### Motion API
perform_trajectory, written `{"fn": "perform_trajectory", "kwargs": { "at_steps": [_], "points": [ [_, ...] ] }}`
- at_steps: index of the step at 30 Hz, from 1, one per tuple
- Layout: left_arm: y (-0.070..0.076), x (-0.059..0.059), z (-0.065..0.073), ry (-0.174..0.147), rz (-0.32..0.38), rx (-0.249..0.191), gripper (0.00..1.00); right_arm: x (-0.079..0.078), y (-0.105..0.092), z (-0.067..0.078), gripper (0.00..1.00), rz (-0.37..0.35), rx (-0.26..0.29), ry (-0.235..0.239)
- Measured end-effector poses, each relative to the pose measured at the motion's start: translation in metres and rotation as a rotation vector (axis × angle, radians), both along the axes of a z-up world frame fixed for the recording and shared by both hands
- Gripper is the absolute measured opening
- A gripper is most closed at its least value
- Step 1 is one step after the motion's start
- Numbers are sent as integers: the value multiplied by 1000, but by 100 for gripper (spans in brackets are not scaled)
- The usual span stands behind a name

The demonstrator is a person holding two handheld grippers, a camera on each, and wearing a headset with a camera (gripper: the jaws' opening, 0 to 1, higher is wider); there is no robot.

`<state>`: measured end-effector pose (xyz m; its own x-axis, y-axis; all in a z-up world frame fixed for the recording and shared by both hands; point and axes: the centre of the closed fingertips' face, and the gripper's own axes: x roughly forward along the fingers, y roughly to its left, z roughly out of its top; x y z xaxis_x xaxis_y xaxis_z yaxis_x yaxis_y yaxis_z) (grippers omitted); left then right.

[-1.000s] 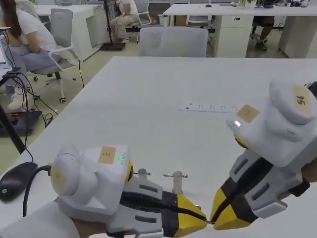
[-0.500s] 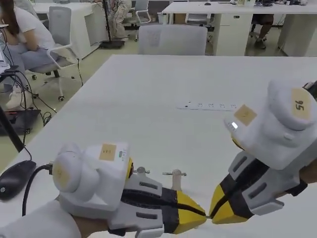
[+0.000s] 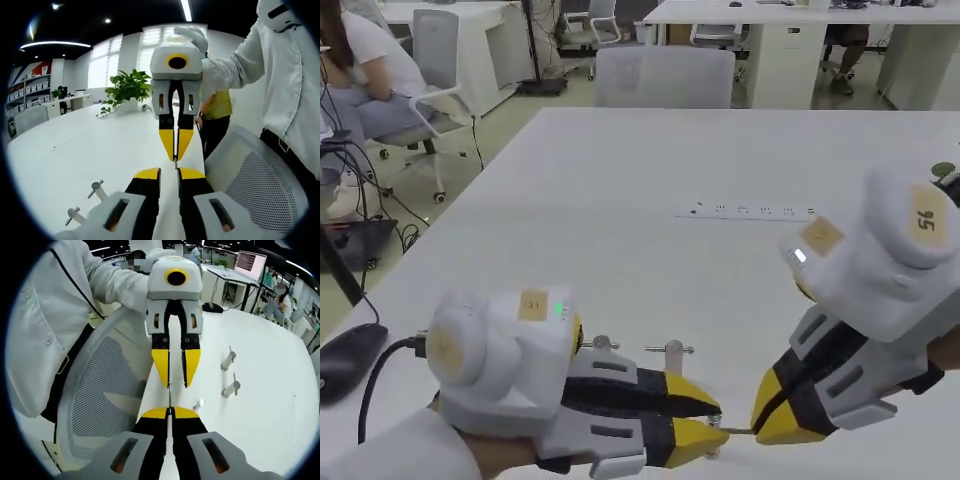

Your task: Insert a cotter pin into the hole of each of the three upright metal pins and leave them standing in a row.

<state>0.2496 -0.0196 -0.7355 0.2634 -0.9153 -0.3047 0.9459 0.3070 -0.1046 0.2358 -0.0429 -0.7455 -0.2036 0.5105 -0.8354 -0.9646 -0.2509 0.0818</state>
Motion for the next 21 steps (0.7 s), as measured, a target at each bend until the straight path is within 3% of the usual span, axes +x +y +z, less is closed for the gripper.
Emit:
{"fn": "perform_trajectory", "kwargs": {
  "at_steps": [4,7,17,21],
  "points": [
    [9,11,-9,13,81,4,17,6,-6,-2,3,-33,-1,0],
    [16,18,-21,13,138,38,18,10,-12,-4,3,-56,-3,0],
    [18,27,-49,78,232,93,20,23,-25,-6,3,-127,-4,-15],
    [11,24,-61,83,217,130,22,26,-28,-8,3,-152,-3,-21]
  ]
}}
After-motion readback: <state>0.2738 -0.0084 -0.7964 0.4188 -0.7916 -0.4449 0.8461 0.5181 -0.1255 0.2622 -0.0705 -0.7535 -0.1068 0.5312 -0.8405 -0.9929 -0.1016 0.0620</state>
